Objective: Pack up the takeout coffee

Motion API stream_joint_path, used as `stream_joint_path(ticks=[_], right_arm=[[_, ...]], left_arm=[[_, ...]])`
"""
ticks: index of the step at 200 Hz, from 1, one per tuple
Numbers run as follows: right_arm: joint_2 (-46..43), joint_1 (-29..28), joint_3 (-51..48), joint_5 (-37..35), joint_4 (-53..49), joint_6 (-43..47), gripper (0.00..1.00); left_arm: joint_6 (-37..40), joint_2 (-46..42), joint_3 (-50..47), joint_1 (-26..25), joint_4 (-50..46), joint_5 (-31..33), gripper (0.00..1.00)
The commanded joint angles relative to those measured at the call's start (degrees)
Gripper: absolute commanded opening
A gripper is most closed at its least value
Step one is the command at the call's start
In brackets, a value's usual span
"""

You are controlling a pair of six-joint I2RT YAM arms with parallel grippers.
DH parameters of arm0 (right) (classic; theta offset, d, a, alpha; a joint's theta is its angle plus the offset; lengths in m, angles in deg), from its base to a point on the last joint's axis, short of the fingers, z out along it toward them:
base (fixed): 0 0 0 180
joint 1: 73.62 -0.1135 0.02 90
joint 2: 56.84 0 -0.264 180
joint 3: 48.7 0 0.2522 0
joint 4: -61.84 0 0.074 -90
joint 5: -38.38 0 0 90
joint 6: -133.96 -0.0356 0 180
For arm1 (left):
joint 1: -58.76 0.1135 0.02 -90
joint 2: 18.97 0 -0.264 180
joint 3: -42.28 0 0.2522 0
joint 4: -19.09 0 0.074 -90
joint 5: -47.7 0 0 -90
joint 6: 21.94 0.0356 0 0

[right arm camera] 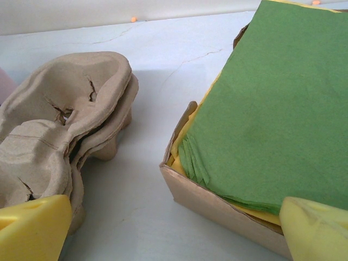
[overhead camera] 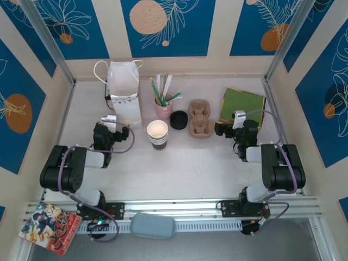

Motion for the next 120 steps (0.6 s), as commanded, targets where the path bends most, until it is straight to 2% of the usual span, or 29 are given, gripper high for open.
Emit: stream_joint_path(ticks=[1,12,27,49,85,100,109,120], right_arm=[[-1.1,-1.3,0.8,-7.5,-0.2,-1.6,0.99],[-3.5,-1.6,1.1,-10.1,-2.6,-2.3,0.99],[-7.0,-1.7,3.7,-11.9,-11.2,-3.4,0.99],[-10.8,-1.5,9.0,-15.7,-24.6,-8.9,0.99],[-17.5,-1.4,9.0,-17.6,-28.3,-16.3,0.99],[-20.9,-0.7,10.8,-18.9,-33.4,-23.3,0.99],[-22.6,0.0,12.6,-19.2,-38.6,-29.1,0.99],[-23.7,1.9,16.1,-17.7,-47.9,-37.7,0.99]], left_arm=[[-0.3,-0.6,0.0,0.9,1.1,0.8,1.0],[-1.3,-2.9,-0.3,0.9,-0.2,3.4,1.0],[-2.2,-7.6,0.5,0.8,-6.9,5.6,1.0],[-9.0,-16.7,4.7,0.8,-25.9,11.8,1.0],[-21.2,-29.5,10.9,0.9,-54.0,21.3,1.0],[-25.4,-34.0,13.7,0.9,-62.3,20.3,1.0],[-25.0,-36.6,14.9,0.9,-64.3,14.3,1.0],[-28.3,-40.0,15.7,0.9,-65.5,8.6,1.0]])
